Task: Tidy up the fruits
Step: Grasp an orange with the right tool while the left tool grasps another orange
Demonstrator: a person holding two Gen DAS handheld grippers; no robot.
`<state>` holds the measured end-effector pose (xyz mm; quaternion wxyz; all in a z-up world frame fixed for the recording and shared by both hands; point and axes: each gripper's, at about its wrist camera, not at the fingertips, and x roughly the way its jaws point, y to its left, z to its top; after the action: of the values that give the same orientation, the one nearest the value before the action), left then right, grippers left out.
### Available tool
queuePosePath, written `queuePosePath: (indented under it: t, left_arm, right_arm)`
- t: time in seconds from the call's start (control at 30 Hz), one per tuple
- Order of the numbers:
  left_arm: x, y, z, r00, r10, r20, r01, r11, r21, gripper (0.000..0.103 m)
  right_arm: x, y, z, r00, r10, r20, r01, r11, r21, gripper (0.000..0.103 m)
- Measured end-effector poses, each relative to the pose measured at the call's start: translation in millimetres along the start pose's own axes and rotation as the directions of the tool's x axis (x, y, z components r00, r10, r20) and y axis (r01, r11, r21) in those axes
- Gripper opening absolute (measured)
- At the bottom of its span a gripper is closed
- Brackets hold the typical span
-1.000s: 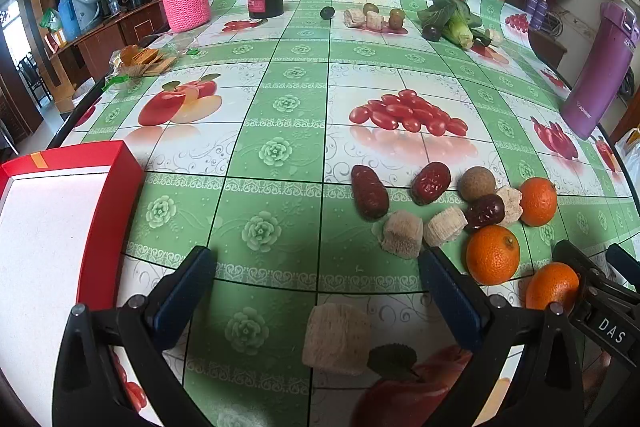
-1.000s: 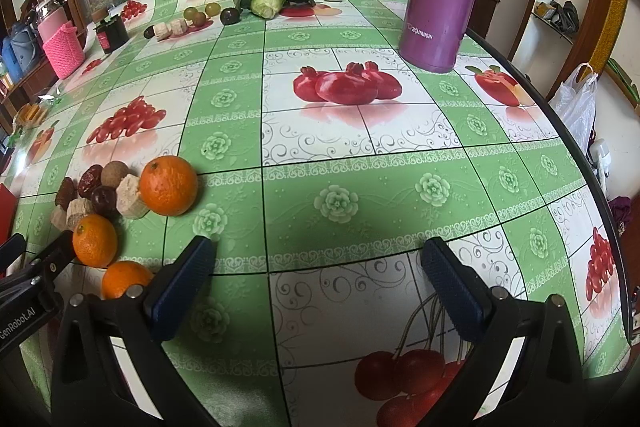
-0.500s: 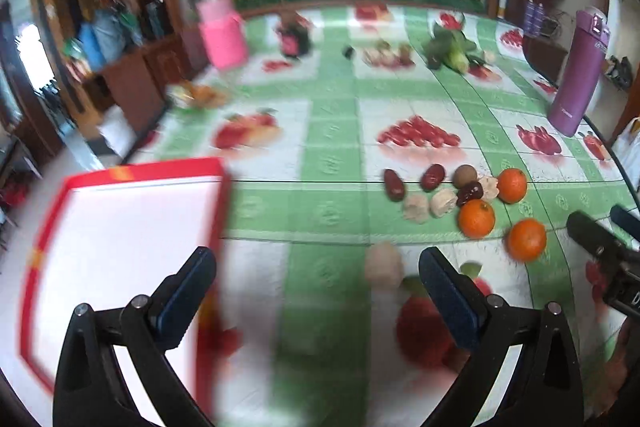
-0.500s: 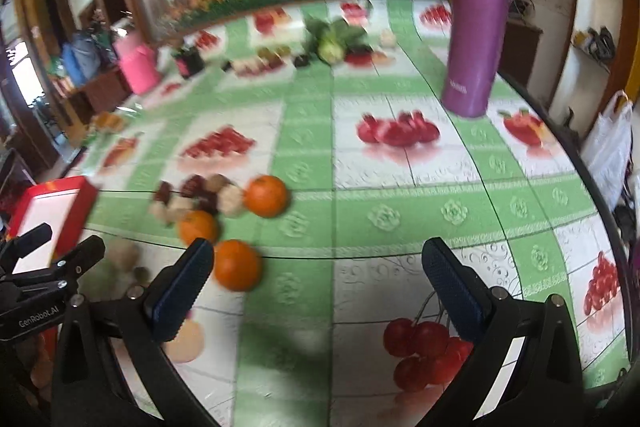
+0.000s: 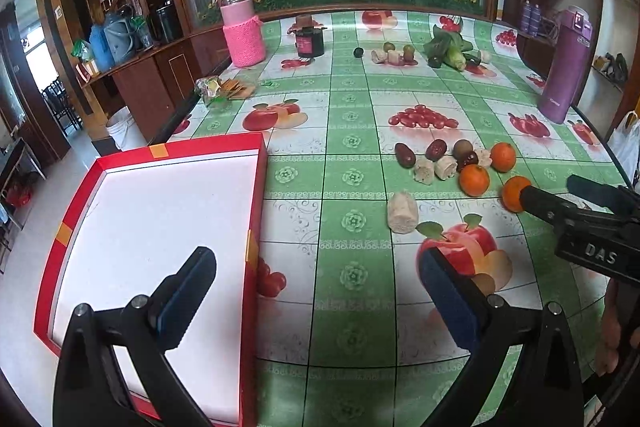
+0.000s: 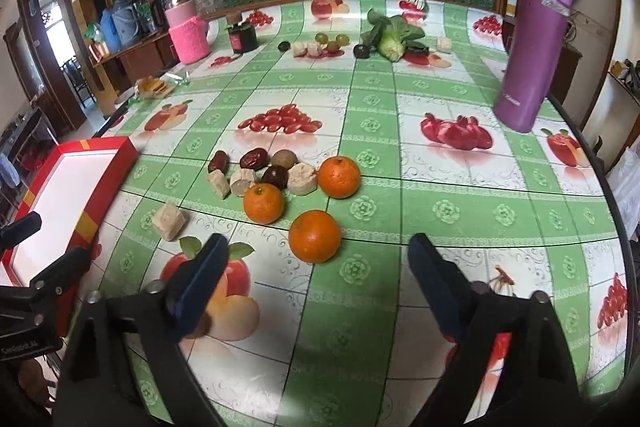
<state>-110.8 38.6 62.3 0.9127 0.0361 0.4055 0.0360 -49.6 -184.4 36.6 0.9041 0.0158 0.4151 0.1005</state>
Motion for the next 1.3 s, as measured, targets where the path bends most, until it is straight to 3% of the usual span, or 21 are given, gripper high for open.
queuePosePath:
  t: [0.23,0.37,0.47,0.67,0.93,1.17,1.3]
  left_arm:
    - [4,0,0,1.000,0.009,-0.012,-0.009,1.000,0.004,0.101]
    - [5,-8,5,1.000,-0.003,-0.012,0.003,0.999,0.033,0.101]
    - [7,-21,14,0.999,-0.035,-0.012,0.036,0.998,0.056,0.101]
    - [32,-61,28,0.992,-0.105,-0.074,0.112,0.989,0.096,0.100]
    - [67,-99,41,0.980,-0.133,-0.147,0.151,0.981,0.122,0.076]
    - [76,-117,51,0.972,-0.172,-0.158,0.192,0.973,0.125,0.071]
    - [87,-124,50,0.966,-0.182,-0.185,0.207,0.970,0.126,0.054]
  right_arm:
    - [39,-1,-2,0.992,0.053,-0.113,-0.048,0.998,0.049,0.053]
    - [40,-4,-1,0.995,0.045,-0.085,-0.042,0.998,0.044,0.035]
    - [40,-18,1,0.993,0.092,-0.068,-0.085,0.991,0.103,0.035]
    - [27,-52,4,0.995,0.093,0.020,-0.095,0.970,0.225,0.035]
    - [6,-73,5,0.993,0.008,0.119,-0.044,0.951,0.306,0.035]
    - [-4,-76,7,0.987,0.019,0.159,-0.068,0.949,0.309,0.035]
    - [0,-73,8,0.990,0.037,0.138,-0.077,0.950,0.303,0.035]
